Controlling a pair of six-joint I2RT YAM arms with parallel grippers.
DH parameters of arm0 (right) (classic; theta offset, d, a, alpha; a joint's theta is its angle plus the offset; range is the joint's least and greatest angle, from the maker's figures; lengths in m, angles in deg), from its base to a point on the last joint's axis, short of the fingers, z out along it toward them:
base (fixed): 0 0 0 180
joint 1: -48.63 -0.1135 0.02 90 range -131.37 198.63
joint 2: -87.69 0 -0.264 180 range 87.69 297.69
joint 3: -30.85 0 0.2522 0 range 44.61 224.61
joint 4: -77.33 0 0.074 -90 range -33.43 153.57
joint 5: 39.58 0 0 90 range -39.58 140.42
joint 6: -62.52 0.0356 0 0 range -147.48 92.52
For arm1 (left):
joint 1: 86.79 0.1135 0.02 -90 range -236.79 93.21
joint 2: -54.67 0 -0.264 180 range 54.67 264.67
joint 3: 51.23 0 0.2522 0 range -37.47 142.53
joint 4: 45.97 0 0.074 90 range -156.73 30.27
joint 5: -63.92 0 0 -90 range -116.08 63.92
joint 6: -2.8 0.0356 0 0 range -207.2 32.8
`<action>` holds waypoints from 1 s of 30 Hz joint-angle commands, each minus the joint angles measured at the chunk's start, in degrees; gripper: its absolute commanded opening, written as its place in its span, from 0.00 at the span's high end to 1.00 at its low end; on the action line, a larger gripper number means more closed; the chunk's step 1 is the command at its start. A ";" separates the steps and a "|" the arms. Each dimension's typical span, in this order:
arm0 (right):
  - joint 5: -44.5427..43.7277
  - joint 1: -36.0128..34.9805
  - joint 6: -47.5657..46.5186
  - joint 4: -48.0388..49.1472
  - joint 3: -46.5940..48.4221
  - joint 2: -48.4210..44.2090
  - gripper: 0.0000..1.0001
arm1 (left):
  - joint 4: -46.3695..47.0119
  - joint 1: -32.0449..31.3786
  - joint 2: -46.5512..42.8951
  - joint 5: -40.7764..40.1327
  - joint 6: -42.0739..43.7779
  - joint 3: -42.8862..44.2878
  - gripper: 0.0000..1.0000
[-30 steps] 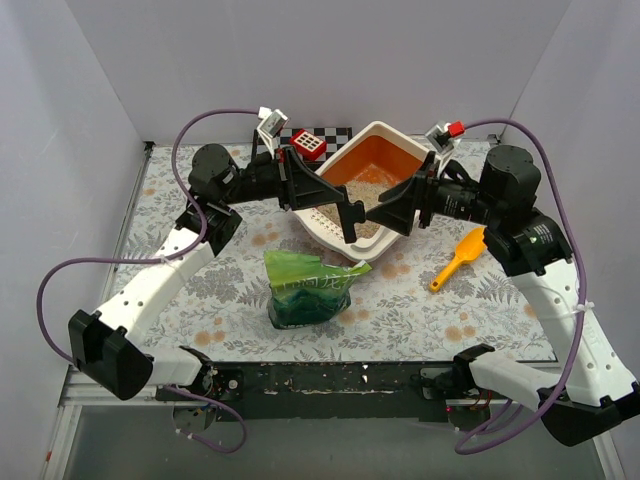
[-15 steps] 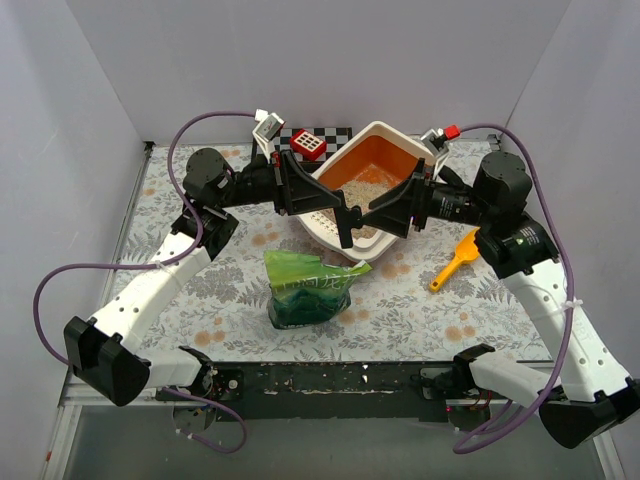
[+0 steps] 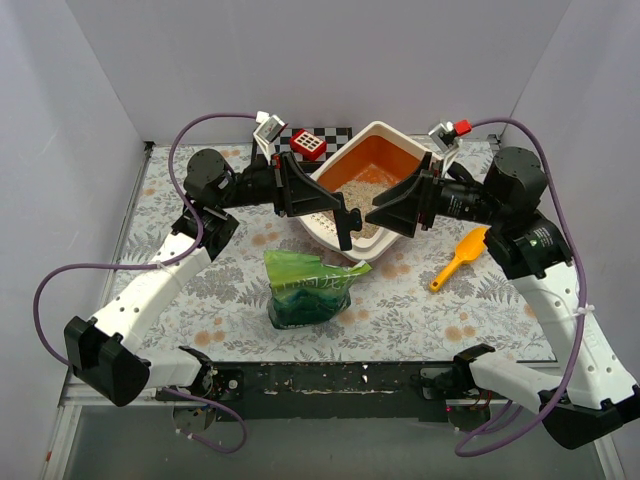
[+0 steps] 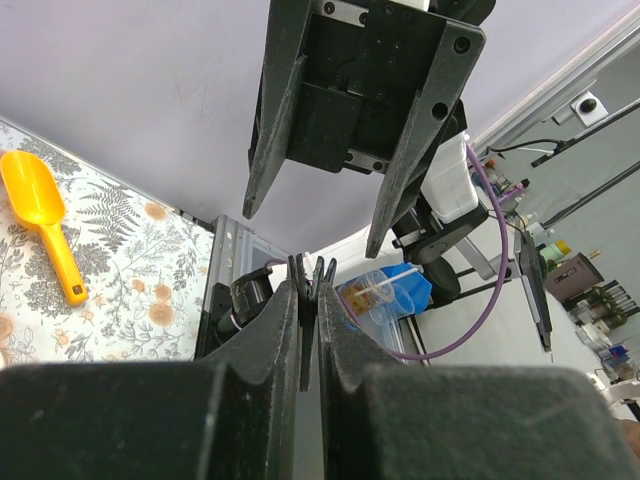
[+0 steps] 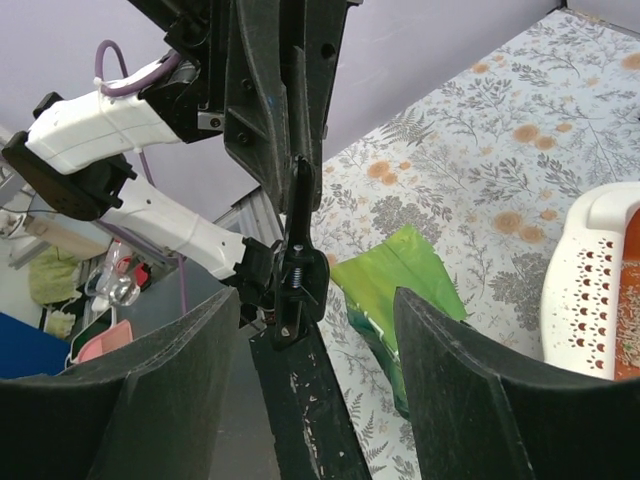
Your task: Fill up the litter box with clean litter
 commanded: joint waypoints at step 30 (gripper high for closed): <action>-9.04 -8.08 -3.25 -1.73 1.59 0.96 0.99 | -3.41 -0.04 -7.02 3.46 8.30 -3.08 0.25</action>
